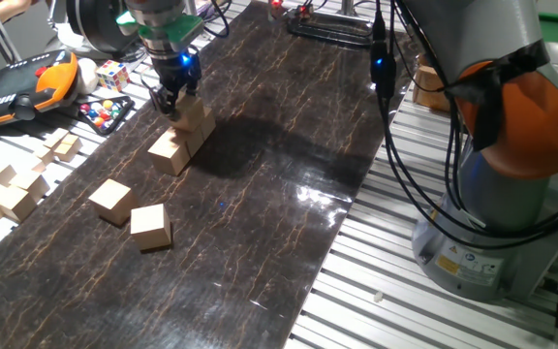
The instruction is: Stack the blocks into a pyramid shape
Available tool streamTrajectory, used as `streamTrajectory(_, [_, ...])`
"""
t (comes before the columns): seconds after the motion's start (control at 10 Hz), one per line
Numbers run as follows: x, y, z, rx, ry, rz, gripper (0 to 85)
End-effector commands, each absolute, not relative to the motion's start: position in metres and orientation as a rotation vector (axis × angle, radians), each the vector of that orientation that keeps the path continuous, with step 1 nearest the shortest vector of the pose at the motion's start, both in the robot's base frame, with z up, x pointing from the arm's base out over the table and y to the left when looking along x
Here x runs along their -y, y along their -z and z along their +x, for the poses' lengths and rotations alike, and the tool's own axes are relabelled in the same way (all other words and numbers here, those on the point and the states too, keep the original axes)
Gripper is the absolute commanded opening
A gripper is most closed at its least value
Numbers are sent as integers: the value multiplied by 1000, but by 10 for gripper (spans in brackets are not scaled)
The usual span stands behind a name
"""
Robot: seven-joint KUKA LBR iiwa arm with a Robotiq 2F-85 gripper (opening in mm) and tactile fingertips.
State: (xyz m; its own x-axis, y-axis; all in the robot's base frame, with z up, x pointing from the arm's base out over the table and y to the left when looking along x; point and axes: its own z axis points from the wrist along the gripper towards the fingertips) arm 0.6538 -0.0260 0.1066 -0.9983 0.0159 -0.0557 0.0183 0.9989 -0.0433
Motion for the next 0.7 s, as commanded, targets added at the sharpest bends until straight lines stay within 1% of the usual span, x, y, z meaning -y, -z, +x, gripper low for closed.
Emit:
streamTrajectory(0.0, [26, -107, 654, -3085, 70, 23, 733])
streamTrajectory(0.3, [26, -108, 654, -3075, 77, 18, 777])
streamTrajectory(0.4, [26, -111, 654, -3069, 84, 17, 800])
streamTrajectory(0.6, [24, -120, 657, -3062, 112, 9, 813])
